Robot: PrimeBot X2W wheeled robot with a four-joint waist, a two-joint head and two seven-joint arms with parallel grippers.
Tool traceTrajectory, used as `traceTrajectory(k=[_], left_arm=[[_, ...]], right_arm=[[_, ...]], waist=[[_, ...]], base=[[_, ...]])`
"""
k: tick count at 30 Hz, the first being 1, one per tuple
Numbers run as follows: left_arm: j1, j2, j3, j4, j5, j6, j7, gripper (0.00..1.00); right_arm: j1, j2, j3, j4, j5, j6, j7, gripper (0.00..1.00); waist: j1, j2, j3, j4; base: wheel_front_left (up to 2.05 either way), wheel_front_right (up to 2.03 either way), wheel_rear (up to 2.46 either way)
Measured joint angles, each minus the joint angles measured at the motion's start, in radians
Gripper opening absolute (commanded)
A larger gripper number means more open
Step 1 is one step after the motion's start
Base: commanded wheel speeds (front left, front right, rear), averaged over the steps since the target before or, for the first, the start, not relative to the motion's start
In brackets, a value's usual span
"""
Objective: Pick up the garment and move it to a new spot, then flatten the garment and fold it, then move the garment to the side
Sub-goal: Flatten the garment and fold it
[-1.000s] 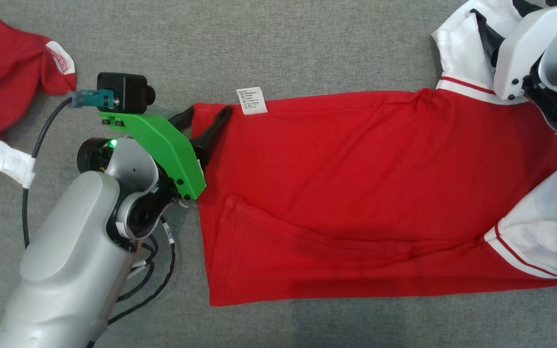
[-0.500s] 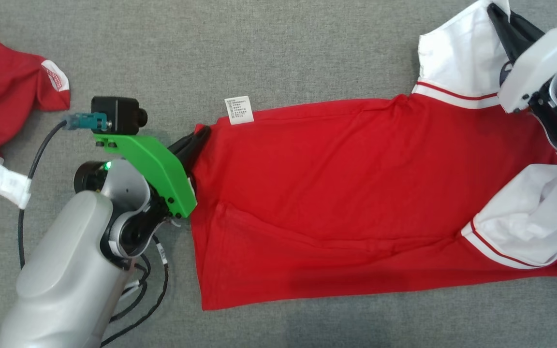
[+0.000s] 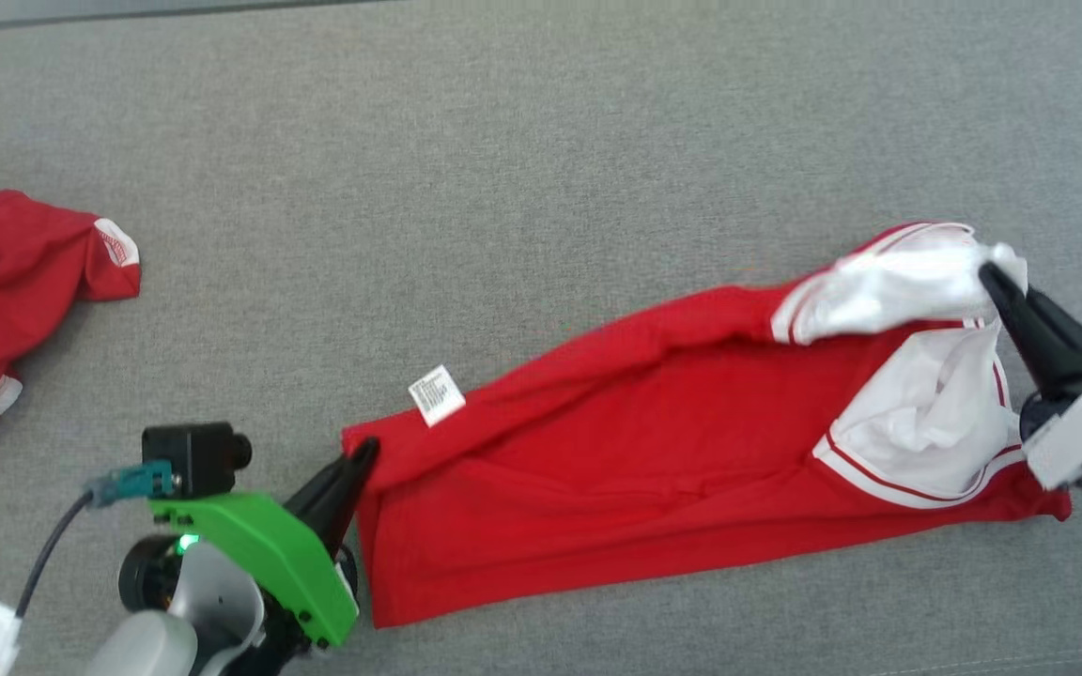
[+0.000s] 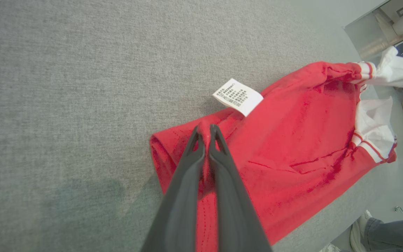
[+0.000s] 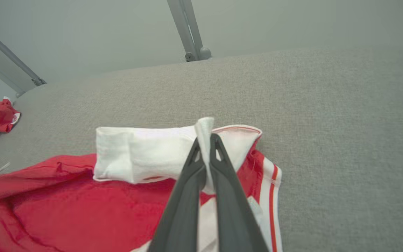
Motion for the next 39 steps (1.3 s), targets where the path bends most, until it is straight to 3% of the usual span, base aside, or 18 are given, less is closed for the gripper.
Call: traceTrajectory(k=[3,6,10,11,12,13,17,22,26,31,39], left_arm=[[0.094,0.017,0.004,-0.054,-0.002,0.030,-0.022,0.00],[0.183,0.011,-0.016,-0.086,-0.022,0.047,-0.030,0.00],[0.211,0.009,-0.018,-0.054,-0.020,0.065,-0.045,0.00],[0.213,0.006,-0.016,-0.043,-0.020,0.068,-0.049,0.34],[0.213,0.002,-0.016,-0.027,-0.020,0.070,-0.055,0.81],[0.214,-0.001,-0.015,-0.011,-0.020,0.072,-0.056,1.00],[0.212,0.001,-0.003,0.052,0.031,0.092,-0.116,1.00],[0.214,-0.024,0.063,0.084,0.105,0.137,-0.322,1.00],[0.222,-0.040,0.078,0.115,0.165,0.143,-0.456,1.00],[0.212,-0.091,0.051,0.164,0.205,0.107,-0.514,1.00],[0.175,-0.157,0.055,0.232,0.262,0.047,-0.541,1.00]], right_arm=[[0.136,0.010,-0.057,-0.051,-0.001,0.000,-0.007,0.00],[0.287,0.064,-0.116,-0.092,-0.012,0.000,0.002,0.00],[0.353,0.123,-0.154,-0.082,-0.069,0.000,0.017,0.00],[0.357,0.138,-0.159,-0.072,-0.092,0.000,0.021,0.00],[0.358,0.148,-0.160,-0.064,-0.117,0.000,0.024,0.42],[0.358,0.157,-0.166,-0.053,-0.155,0.000,0.024,1.00],[0.351,0.191,-0.215,-0.052,-0.201,0.000,0.043,1.00],[0.282,0.207,-0.339,-0.086,-0.251,0.000,0.099,1.00],[0.215,0.255,-0.353,-0.050,-0.334,0.000,0.183,1.00],[0.176,0.320,-0.340,0.084,-0.389,0.000,0.238,1.00],[0.118,0.335,-0.290,0.312,-0.408,-0.001,0.217,1.00]], waist=[[0.0000,0.0000,-0.033,-0.016],[0.0000,0.0000,-0.068,-0.032],[0.0000,0.0000,-0.085,-0.043],[0.0000,0.0000,-0.086,-0.044],[0.0000,0.0000,-0.087,-0.044],[0.0000,0.0000,-0.087,-0.044],[0.0000,0.0000,-0.092,-0.044],[0.0000,0.0000,-0.095,-0.057],[0.0000,0.0000,-0.089,-0.064],[0.0000,0.0000,-0.081,-0.044],[0.0000,0.0000,-0.063,-0.006]], base=[[0.00,0.00,0.00],[0.00,0.00,0.00],[0.00,0.00,0.00],[0.00,0.00,0.00],[0.00,0.00,0.00],[0.00,0.00,0.00],[0.00,0.00,0.00],[0.00,0.00,0.00],[0.00,0.00,0.00],[0.00,0.00,0.00],[0.00,0.00,0.00]])
